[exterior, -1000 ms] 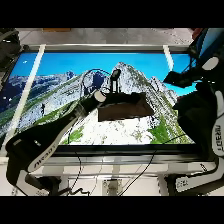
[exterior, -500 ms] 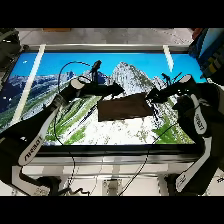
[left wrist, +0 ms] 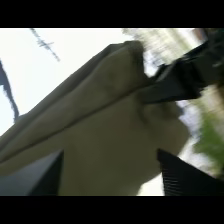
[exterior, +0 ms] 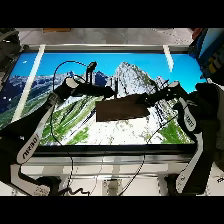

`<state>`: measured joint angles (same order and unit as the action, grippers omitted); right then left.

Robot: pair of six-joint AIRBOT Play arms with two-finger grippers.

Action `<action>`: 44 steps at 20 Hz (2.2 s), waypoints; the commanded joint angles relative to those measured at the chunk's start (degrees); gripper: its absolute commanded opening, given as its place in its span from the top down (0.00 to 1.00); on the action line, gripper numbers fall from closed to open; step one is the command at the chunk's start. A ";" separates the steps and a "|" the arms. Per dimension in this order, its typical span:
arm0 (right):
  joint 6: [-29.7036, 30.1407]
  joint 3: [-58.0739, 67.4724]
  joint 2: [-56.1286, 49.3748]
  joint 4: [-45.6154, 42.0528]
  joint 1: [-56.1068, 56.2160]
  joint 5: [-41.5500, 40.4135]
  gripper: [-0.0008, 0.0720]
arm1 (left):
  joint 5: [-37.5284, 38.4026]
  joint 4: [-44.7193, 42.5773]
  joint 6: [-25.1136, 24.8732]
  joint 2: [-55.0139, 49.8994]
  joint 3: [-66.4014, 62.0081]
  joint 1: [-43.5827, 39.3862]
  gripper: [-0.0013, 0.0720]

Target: Fold the clothes and pants, and hang the long-sleeved shirts on hangers.

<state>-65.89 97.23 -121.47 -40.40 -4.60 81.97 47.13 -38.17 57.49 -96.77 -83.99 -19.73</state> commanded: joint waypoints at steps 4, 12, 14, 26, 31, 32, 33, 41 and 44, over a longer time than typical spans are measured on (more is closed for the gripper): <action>0.96 1.36 0.35 1.90 7.80 0.09 0.97 | 0.07 -23.41 0.24 4.37 -0.04 0.15 0.74; -13.68 14.88 14.47 8.48 -0.26 -1.20 0.97 | 1.75 -53.35 0.20 23.06 -0.04 3.02 0.96; -18.34 19.65 18.67 8.24 -5.53 -1.22 0.97 | 2.80 -53.35 0.22 26.75 -0.04 4.63 0.96; -39.04 20.90 46.12 -19.45 -50.34 1.49 0.97 | 12.37 -53.35 0.20 32.00 -0.04 5.92 0.96; -40.52 18.16 47.63 -34.99 -61.46 23.47 0.97 | 12.50 -53.33 0.20 32.00 -0.04 5.92 0.96; -40.52 17.73 47.87 -36.26 -62.51 23.37 0.97 | 12.48 -53.33 0.17 32.00 -0.04 5.92 0.96; -40.54 17.68 47.89 -36.30 -63.14 23.32 0.94 | 12.50 -53.33 0.20 32.00 -0.04 5.92 0.96; -36.11 17.62 47.89 -28.41 -62.84 23.28 0.34 | 12.48 -53.33 0.20 32.00 -0.04 5.92 0.96; -31.61 17.64 48.00 -7.28 -62.20 23.26 0.35 | 12.48 -53.33 0.17 32.00 -0.04 5.92 0.96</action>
<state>-101.67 114.85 -73.63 -64.25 -67.20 104.90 59.61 -91.50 57.69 -64.82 -83.99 -13.82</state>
